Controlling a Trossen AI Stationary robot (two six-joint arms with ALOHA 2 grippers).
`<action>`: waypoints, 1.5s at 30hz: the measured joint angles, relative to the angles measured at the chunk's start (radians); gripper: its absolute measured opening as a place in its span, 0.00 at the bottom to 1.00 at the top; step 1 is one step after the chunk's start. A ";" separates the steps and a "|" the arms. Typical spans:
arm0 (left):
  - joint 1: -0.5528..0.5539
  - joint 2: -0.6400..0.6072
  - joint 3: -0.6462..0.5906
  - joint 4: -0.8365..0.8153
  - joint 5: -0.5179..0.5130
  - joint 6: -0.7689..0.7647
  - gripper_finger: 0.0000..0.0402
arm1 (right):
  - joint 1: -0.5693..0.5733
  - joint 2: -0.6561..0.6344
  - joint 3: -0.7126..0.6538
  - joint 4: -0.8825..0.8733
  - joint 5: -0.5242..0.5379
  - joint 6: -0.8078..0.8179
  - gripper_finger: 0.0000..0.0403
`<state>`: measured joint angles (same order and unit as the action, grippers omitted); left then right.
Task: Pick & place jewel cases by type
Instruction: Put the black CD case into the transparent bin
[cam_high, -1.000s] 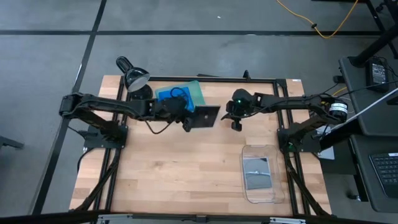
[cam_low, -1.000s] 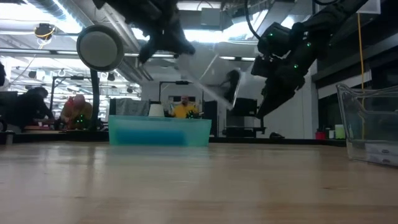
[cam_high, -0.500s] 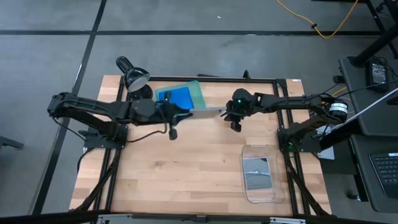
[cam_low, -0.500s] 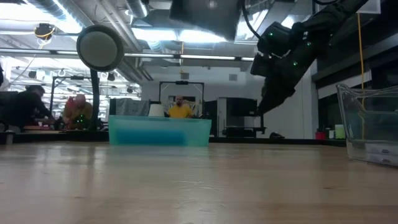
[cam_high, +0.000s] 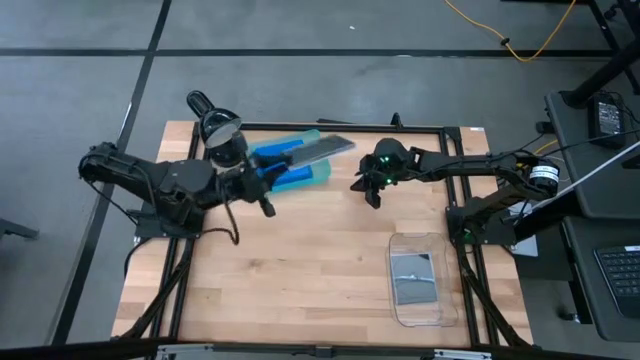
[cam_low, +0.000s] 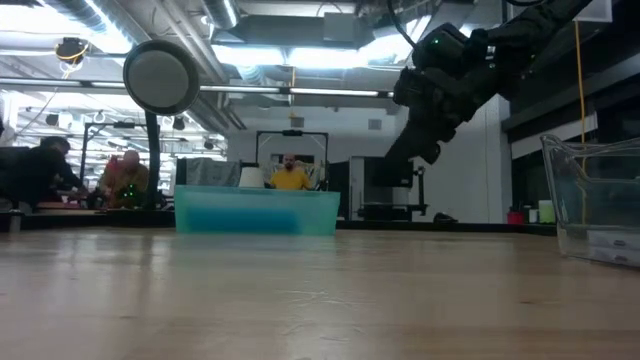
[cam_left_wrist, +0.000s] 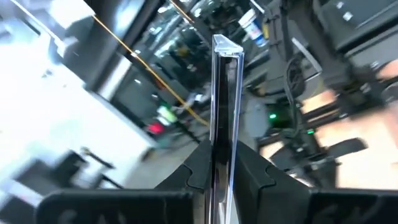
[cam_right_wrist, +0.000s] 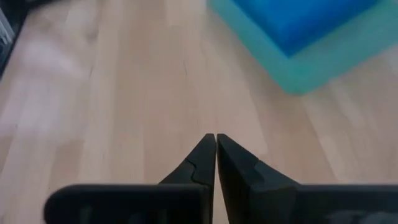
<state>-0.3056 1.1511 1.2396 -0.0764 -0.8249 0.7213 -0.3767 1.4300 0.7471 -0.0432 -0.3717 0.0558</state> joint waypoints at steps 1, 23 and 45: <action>-0.017 0.000 0.010 0.001 -0.029 0.044 0.07 | 0.000 0.000 0.000 0.015 0.000 0.016 0.05; -0.151 0.151 0.063 0.051 -0.305 0.814 0.07 | 0.000 0.000 0.000 0.099 0.010 0.124 0.05; -0.152 0.155 0.063 0.203 -0.201 0.697 0.07 | 0.000 0.000 0.000 0.099 0.039 0.123 0.05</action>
<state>-0.4576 1.3062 1.3029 0.1265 -1.0263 1.4182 -0.3763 1.4300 0.7475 0.0555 -0.3332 0.1783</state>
